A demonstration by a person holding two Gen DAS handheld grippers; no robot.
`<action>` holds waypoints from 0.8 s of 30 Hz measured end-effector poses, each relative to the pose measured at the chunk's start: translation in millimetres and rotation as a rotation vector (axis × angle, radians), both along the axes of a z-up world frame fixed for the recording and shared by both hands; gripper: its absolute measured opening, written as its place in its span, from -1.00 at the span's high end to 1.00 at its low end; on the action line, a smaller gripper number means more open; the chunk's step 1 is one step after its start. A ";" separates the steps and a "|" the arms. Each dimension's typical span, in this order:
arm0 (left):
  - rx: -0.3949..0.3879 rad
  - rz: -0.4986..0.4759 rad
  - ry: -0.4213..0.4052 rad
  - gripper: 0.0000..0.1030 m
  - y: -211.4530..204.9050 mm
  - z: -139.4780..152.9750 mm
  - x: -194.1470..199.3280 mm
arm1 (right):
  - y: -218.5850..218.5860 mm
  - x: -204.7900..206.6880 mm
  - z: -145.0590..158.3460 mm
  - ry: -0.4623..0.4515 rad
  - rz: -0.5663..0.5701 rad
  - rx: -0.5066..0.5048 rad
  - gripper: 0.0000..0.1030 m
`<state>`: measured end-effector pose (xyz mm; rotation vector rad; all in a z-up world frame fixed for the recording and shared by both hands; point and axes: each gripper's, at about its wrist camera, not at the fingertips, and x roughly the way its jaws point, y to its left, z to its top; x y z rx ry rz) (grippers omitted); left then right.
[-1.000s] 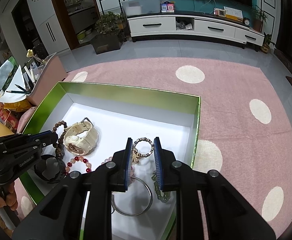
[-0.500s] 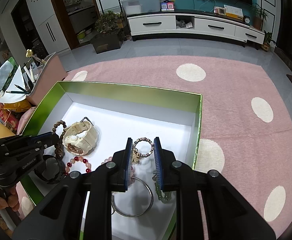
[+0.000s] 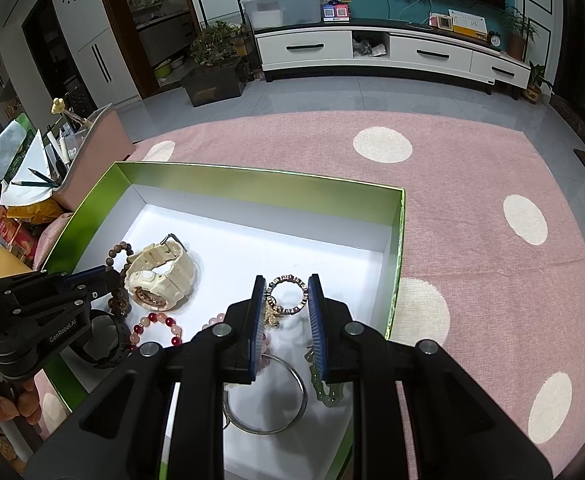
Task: Organize jewelry
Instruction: 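Lower the wooden bracelet and ring into the box beside the watch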
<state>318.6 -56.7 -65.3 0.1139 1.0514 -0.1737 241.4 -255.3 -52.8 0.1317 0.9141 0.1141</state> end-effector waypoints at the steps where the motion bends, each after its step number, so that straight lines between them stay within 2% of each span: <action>1: 0.000 0.000 0.000 0.79 -0.3 0.0 0.0 | 0.4 0.2 0.2 0.000 0.000 0.000 0.59; 24: 0.023 -0.004 0.013 0.79 -2.6 -3.4 1.6 | -0.1 1.5 -2.2 0.011 0.006 -0.012 0.59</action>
